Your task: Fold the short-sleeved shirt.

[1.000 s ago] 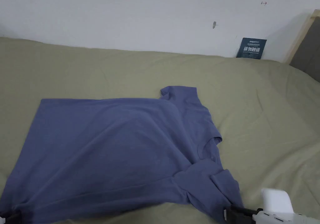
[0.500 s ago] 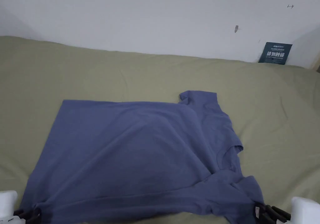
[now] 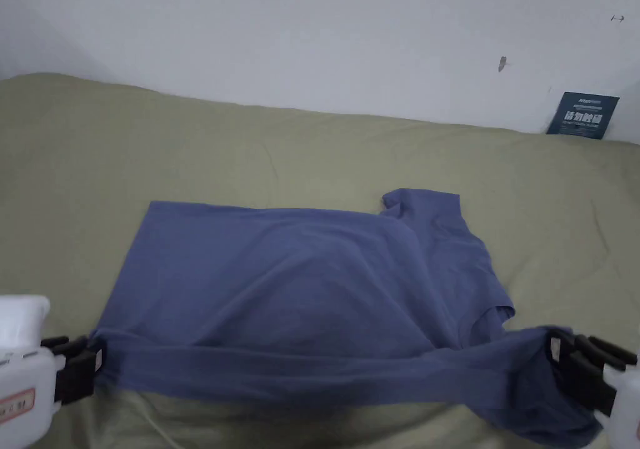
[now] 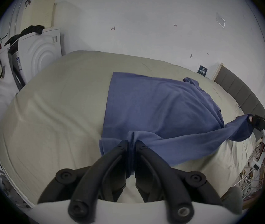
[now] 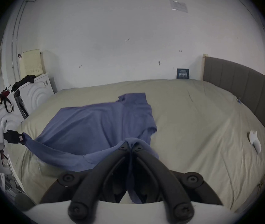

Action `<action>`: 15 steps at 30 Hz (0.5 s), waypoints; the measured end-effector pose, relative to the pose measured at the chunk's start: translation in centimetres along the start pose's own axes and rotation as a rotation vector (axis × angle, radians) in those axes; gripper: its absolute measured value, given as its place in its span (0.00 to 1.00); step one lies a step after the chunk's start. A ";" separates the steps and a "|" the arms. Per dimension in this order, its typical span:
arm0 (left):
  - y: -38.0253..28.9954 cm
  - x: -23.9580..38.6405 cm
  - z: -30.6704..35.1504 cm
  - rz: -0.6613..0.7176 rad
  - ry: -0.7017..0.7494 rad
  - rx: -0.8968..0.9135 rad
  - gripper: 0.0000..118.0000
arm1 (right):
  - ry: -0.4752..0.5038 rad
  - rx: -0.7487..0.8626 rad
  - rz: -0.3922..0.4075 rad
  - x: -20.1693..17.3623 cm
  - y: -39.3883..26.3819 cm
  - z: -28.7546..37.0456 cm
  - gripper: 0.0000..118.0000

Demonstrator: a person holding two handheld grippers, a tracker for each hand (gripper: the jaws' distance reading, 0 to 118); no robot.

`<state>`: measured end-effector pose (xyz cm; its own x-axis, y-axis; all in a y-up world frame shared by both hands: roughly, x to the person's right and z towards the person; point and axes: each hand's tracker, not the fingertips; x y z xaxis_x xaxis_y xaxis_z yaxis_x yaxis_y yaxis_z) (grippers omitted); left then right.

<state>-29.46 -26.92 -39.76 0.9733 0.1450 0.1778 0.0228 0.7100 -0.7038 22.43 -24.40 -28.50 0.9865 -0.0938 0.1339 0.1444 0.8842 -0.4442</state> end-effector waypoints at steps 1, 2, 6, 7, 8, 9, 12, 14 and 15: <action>1.0 -0.1 -0.4 -0.023 -0.002 0.001 0.07 | 0.009 0.000 0.012 0.2 1.0 -0.8 0.03; 1.9 -0.3 -0.7 -0.031 0.001 0.001 0.07 | 0.013 0.001 0.032 0.3 1.8 -1.5 0.03; 5.4 -0.9 -3.7 -0.109 0.000 -0.062 0.07 | 0.032 -0.043 0.041 2.1 4.8 -6.5 0.03; 6.2 -1.1 -4.8 -0.120 -0.002 -0.084 0.07 | 0.038 -0.059 0.038 2.4 5.4 -8.1 0.03; 6.8 -1.1 -5.7 -0.126 0.007 -0.085 0.07 | 0.046 -0.066 0.042 2.5 5.8 -9.3 0.03; 7.6 -1.2 -6.8 -0.140 0.005 -0.103 0.07 | 0.068 -0.098 0.053 2.5 6.2 -11.1 0.03; 9.5 -1.2 -9.8 -0.147 0.025 -0.138 0.07 | 0.049 -0.191 0.122 1.9 6.9 -15.9 0.03; 10.4 -1.2 -11.6 -0.164 0.030 -0.132 0.07 | 0.040 -0.215 0.152 1.5 7.1 -18.4 0.03; 10.8 -1.2 -12.6 -0.173 0.035 -0.150 0.07 | 0.028 -0.244 0.147 1.4 7.1 -19.8 0.03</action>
<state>-27.46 -28.08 -56.26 0.9591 0.0041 0.2830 0.2215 0.6114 -0.7596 26.36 -27.33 -49.01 0.9995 0.0114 0.0295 0.0109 0.7530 -0.6579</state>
